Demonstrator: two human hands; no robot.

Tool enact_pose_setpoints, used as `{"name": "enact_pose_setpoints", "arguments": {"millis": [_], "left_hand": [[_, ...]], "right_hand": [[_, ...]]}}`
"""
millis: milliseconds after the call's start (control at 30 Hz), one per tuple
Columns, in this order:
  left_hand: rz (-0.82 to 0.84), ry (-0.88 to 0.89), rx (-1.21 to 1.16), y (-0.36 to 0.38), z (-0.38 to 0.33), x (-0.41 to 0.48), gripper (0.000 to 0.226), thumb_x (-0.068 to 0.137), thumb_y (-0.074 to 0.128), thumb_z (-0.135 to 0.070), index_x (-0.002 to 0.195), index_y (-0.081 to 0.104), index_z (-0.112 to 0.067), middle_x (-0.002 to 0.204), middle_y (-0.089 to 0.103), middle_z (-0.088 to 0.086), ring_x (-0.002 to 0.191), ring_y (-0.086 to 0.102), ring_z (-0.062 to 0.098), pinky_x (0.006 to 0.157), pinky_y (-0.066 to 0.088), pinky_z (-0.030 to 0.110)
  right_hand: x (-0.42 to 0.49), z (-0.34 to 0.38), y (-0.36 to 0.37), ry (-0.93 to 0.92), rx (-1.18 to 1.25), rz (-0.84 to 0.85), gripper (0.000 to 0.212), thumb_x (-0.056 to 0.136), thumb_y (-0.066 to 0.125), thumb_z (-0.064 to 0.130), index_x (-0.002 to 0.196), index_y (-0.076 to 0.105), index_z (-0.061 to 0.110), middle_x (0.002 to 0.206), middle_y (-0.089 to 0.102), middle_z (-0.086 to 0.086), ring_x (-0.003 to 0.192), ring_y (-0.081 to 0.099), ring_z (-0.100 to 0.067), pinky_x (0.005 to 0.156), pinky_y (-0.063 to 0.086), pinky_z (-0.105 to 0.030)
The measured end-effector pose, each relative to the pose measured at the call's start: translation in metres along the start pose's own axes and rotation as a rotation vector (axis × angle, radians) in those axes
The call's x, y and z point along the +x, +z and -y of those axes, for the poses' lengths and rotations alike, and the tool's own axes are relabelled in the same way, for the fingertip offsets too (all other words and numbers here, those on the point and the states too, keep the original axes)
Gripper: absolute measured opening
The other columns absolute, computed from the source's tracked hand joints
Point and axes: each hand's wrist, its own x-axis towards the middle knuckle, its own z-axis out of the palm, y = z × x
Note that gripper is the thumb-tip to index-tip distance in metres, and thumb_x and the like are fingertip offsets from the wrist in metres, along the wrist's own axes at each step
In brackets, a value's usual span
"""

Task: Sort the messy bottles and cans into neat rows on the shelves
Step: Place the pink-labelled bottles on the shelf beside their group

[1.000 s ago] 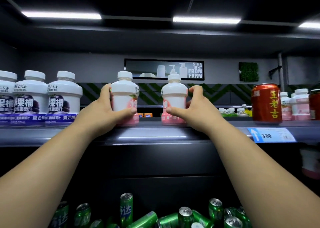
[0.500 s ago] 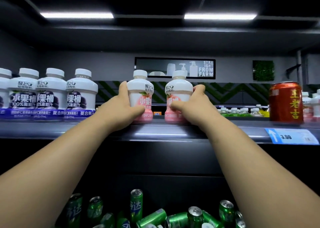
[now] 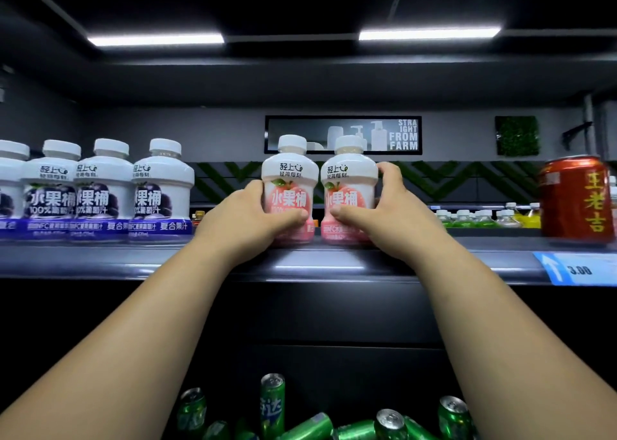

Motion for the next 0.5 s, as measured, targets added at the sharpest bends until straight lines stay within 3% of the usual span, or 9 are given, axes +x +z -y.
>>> {"name": "enact_pose_setpoints", "arguments": {"millis": [133, 233, 400, 500], "left_hand": [[-0.033, 0.014, 0.047, 0.0013, 0.0004, -0.0043, 0.083, 0.055, 0.054, -0.089, 0.118, 0.050, -0.035, 0.118, 0.066, -0.011, 0.107, 0.062, 0.020, 0.090, 0.050, 0.043], [-0.039, 0.007, 0.051, 0.0015, 0.0017, -0.0049, 0.085, 0.059, 0.059, -0.087, 0.124, 0.046, -0.035, 0.120, 0.066, -0.011, 0.109, 0.062, 0.020, 0.090, 0.049, 0.043], [-0.005, 0.029, 0.098, 0.0025, 0.0008, -0.0052, 0.092, 0.057, 0.060, -0.090, 0.128, 0.040, -0.035, 0.125, 0.063, -0.012, 0.111, 0.062, 0.021, 0.089, 0.049, 0.042], [-0.023, 0.045, 0.123, 0.0029, 0.0007, -0.0048, 0.087, 0.065, 0.056, -0.087, 0.131, 0.038, -0.033, 0.129, 0.062, -0.008, 0.114, 0.061, 0.024, 0.089, 0.048, 0.042]], "right_hand": [[-0.0032, 0.0011, 0.0008, -0.027, -0.113, -0.010, 0.099, 0.071, 0.067, 0.073, 0.144, 0.017, 0.029, 0.122, 0.065, 0.000, 0.108, 0.063, -0.029, 0.090, 0.051, -0.048], [-0.0024, -0.0007, 0.0000, -0.030, -0.107, 0.009, 0.091, 0.075, 0.064, 0.069, 0.143, 0.019, 0.029, 0.123, 0.065, 0.000, 0.108, 0.063, -0.028, 0.091, 0.050, -0.048], [-0.0042, -0.0003, 0.0003, -0.054, -0.133, -0.007, 0.106, 0.067, 0.071, 0.073, 0.145, 0.016, 0.028, 0.126, 0.064, 0.000, 0.111, 0.063, -0.028, 0.090, 0.051, -0.047], [-0.0032, -0.0019, 0.0001, -0.069, -0.097, 0.012, 0.103, 0.069, 0.072, 0.068, 0.145, 0.016, 0.028, 0.125, 0.065, -0.001, 0.108, 0.064, -0.028, 0.091, 0.051, -0.048]]}}
